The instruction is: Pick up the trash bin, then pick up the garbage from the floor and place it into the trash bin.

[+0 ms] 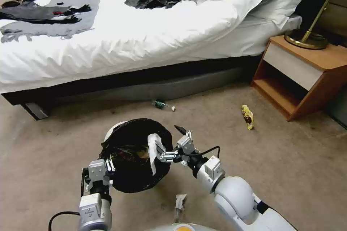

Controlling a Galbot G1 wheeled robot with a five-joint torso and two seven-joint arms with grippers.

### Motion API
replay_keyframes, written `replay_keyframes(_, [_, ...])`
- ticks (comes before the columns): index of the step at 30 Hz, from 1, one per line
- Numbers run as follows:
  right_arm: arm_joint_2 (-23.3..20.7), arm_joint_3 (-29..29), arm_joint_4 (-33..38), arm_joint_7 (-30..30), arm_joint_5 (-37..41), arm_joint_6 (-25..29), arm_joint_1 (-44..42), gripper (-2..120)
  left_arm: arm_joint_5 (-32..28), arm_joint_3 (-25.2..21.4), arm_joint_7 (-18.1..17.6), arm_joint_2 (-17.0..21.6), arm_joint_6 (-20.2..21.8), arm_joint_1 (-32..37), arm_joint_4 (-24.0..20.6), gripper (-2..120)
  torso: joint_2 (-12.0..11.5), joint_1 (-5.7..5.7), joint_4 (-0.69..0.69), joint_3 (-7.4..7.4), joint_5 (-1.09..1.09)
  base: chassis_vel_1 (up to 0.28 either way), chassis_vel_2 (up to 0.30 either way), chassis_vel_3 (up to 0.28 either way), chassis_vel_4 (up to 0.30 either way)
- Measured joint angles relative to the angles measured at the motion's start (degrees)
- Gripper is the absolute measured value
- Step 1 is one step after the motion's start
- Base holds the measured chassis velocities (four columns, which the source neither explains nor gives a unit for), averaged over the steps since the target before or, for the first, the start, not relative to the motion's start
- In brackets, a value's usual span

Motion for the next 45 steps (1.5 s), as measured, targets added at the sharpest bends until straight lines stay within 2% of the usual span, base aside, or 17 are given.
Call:
replay_keyframes(12, [-0.7,1.5,-3.1,-0.9,1.9,-0.8,0.2,100,-1.0,-0.3,0.0,0.0,-0.3,0.3,-0.4,0,0.0,0.00,0.00,0.00,0.00,0.000,0.000,0.000,0.000])
replay_keyframes(25, [-3.0,3.6,-3.3,-1.5,2.0,-0.3,-1.1,100,-2.2,-1.0,-0.1,0.0,-0.3,0.1,-0.7,0,0.0,0.00,0.00,0.00,0.00,0.000,0.000,0.000,0.000])
replay_keyframes(42, [-4.7,5.9,3.5,-2.2,1.0,1.8,-5.6,100,-3.0,-2.1,-0.1,0.0,0.2,-1.0,0.9,0,0.0,0.00,0.00,0.00,0.00,0.000,0.000,0.000,0.000])
replay_keyframes(45, [-3.7,6.7,5.9,-2.4,-0.8,4.6,-7.9,100,-3.2,-2.4,-0.1,0.0,0.2,-1.2,1.5,0,0.0,0.00,0.00,0.00,0.00,0.000,0.000,0.000,0.000])
